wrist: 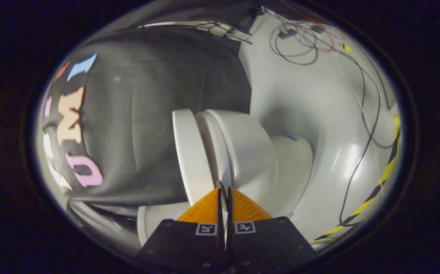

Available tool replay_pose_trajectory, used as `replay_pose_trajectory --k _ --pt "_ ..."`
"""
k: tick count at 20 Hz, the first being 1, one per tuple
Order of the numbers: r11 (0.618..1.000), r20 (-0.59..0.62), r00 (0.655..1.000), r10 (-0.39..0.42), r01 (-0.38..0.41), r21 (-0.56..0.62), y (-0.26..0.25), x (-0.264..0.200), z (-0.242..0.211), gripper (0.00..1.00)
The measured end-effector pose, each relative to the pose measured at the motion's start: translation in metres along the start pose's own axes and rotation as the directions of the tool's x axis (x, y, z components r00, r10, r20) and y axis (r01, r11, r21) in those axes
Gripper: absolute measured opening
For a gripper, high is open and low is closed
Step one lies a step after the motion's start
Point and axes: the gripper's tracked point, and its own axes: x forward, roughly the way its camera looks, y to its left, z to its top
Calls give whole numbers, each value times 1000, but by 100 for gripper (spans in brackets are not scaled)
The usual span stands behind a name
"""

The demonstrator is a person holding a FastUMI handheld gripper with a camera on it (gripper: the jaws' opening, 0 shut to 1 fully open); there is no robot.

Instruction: Open the toilet lid.

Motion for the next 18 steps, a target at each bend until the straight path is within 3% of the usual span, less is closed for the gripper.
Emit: replay_pose_trajectory --k 2,6,9,13,14,18 --pt "998 -10 999 34 -34 -52 6 -2 -2 3" --pt "964 7 1000 -19 20 -264 16 -8 -6 3" --pt "972 28 999 -15 22 -235 22 -11 -4 3" --pt "985 -26 991 -134 130 -116 2 -7 -12 3" --pt "989 -33 995 -98 93 -112 9 -7 -12 2" --pt "949 -18 991 -130 120 -292 9 -7 -12 2"
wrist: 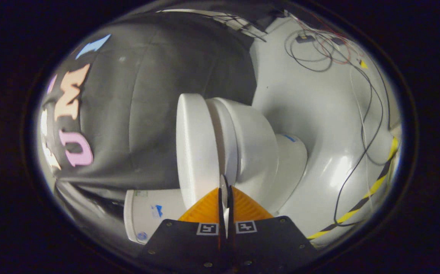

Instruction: Open the toilet lid.

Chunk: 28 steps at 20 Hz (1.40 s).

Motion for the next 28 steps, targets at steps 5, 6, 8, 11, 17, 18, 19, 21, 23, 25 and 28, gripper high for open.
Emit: replay_pose_trajectory --k 5,6,8,11,17,18,19,21,23,25,28 --pt "998 26 999 -18 20 -65 4 -4 2 1" --pt "998 36 999 -24 26 -63 7 -5 3 1" --pt "997 47 998 -37 40 -67 13 -8 4 1" --pt "988 61 997 -53 61 -140 24 -13 5 1" --pt "951 105 994 -12 44 -307 53 -27 6 1" --pt "942 110 994 -4 40 -333 57 -30 5 1" --pt "934 109 994 4 36 -356 62 -33 4 1" --pt "914 112 993 30 18 -406 73 -37 3 1" --pt "891 111 992 59 -2 -455 85 -43 0 1" --pt "858 115 991 67 2 -513 92 -47 -3 1" --pt "832 131 989 67 17 -555 98 -52 -4 1"
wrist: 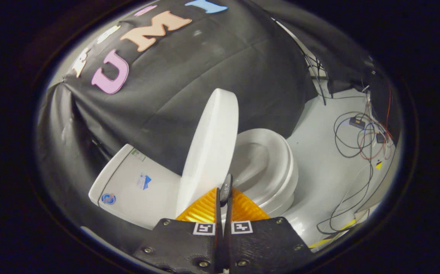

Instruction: Open the toilet lid.

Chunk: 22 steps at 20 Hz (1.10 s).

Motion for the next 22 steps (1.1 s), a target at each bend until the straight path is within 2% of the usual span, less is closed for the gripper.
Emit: replay_pose_trajectory --k 4,13,22 --pt "1000 9 1000 -7 7 6 1 -6 -3 1" --pt "989 48 999 6 1 -149 23 -14 4 1" --pt "975 70 998 12 4 -224 39 -20 6 1"
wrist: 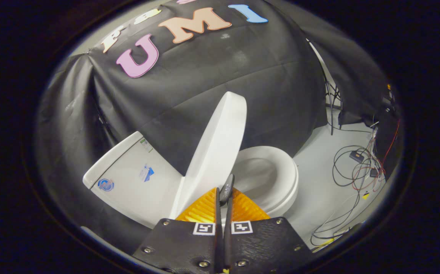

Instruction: Open the toilet lid.

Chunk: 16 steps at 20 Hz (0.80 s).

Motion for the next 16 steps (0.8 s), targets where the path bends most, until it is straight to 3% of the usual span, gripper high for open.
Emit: replay_pose_trajectory --k 11,16 --pt "984 37 999 -14 20 -175 32 -5 10 1" --pt "987 55 998 -5 14 -162 52 -7 15 1"
